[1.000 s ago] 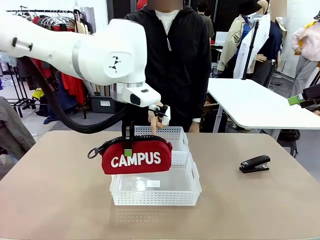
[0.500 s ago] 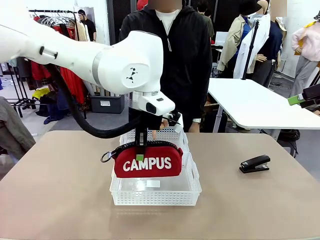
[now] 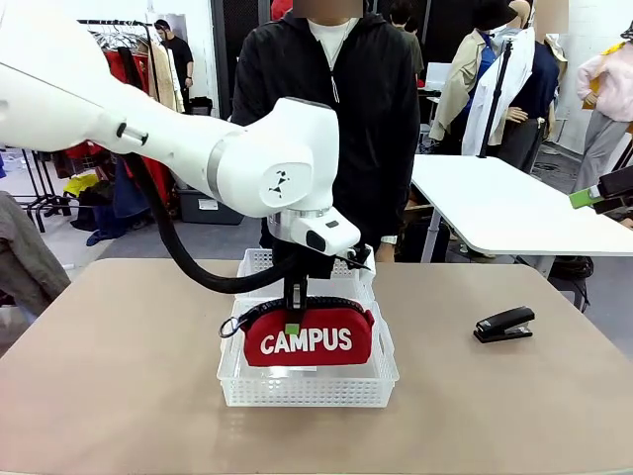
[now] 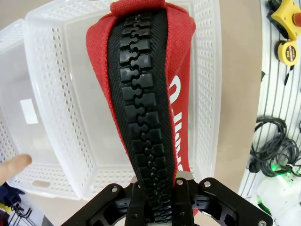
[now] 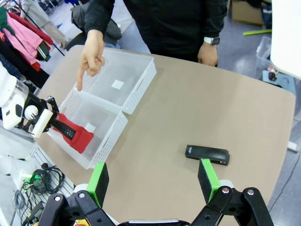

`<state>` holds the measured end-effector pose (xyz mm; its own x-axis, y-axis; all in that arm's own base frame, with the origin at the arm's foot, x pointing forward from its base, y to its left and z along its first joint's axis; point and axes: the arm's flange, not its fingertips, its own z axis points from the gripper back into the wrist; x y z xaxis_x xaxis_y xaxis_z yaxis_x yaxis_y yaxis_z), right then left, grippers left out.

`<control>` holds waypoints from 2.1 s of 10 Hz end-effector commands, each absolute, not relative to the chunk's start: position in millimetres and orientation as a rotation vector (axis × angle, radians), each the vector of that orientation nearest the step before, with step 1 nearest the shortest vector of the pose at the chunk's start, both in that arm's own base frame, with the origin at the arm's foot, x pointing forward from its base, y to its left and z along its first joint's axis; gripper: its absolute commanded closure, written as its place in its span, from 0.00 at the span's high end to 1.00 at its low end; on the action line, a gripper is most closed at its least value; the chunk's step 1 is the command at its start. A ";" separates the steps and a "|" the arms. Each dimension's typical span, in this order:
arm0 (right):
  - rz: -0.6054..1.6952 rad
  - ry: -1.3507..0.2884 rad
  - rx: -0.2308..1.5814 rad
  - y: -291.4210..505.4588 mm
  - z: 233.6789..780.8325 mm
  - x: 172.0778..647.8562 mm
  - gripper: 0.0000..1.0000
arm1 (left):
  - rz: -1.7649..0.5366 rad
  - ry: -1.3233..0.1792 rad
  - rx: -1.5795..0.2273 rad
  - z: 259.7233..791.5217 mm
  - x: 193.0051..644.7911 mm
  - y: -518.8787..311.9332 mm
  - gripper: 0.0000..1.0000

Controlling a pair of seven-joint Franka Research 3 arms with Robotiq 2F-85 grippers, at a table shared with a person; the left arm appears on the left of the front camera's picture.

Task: Distribute items into two baskets.
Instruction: Place the picked Pencil pouch into the Organizing basket as instructed by the person.

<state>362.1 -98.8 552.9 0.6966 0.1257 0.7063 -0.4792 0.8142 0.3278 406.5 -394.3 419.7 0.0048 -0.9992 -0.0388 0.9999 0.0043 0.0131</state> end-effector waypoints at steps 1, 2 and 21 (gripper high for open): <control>0.366 -0.744 0.542 -99.2 553.4 363.5 1.00 | -1.556 0.009 0.056 410.9 407.8 -397.7 0.00; 0.366 -0.744 0.542 -99.2 553.4 363.5 1.00 | -1.557 0.014 0.053 403.8 408.1 -398.9 0.00; 0.366 -0.744 0.542 -99.2 553.4 363.5 1.00 | -1.566 0.014 -0.030 406.3 409.0 -395.0 1.00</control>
<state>362.1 -98.8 552.9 0.6967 0.1257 0.7063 -0.4792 0.8142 0.3278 416.0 -404.7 391.8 0.0061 -0.9999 -0.0123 0.9997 0.0064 -0.0255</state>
